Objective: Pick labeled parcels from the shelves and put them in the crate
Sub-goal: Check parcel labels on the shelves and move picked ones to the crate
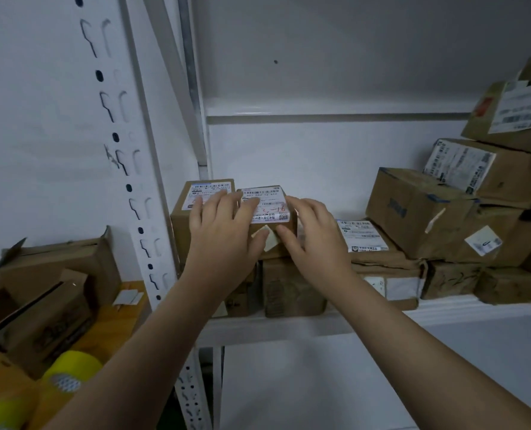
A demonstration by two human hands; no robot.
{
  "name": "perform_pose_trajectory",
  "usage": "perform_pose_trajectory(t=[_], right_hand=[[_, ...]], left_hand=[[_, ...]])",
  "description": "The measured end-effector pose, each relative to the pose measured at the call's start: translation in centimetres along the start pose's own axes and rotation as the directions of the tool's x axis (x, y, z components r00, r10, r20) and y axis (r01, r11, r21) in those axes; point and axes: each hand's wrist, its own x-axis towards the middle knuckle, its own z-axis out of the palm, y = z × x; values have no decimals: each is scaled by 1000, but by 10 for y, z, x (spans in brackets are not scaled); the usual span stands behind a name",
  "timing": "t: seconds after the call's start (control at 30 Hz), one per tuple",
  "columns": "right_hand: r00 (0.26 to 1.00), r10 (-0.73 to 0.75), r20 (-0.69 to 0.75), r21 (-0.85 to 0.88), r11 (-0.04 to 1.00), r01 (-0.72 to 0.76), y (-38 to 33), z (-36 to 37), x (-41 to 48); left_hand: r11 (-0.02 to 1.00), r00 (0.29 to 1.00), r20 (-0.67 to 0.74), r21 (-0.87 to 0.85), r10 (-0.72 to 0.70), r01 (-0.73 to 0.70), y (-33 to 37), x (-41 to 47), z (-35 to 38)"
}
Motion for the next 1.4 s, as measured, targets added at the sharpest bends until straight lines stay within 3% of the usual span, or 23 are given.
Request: perform_pose_trajectory(t=[0.3,0.53,0.67,0.77,0.9,0.97,1.03,1.17,1.3,1.4], right_hand=[[974,-24,-225,-175,984,-16,67,-79,-41],[958,121,-260,-174,970,-170,136,-146,-61],[941,273,-198,-41,957,-286,158,-168,-61],[950,291,-111,-12,956,-294,169,-174,-61],[970,239,42,18,971,-240,177,-168,-60],[982,172,82,36,984,-175,178,-161,-61],[990,110,90,81,990,-117,178,-154,-63],[996,-26,86,218,976,7,172,-144,-66],[992,-89,85,239,969,66,163,-138,-68],[999,-38,7,329,944,33,160,-135,-70]], left_hand=[[934,984,-7,-314,175,-169,94,15,22],[863,958,90,-463,274,-203,192,47,57],[899,934,143,-351,329,-263,230,76,70],[932,931,182,-244,316,-269,242,83,78],[923,987,98,-376,124,-79,245,70,72],[861,997,72,-506,-25,58,244,62,66],[740,971,130,-629,-201,238,243,56,60],[443,810,278,-723,-516,530,234,42,56],[183,701,458,-752,-546,633,220,27,59],[119,717,443,-802,-538,585,213,16,56]])
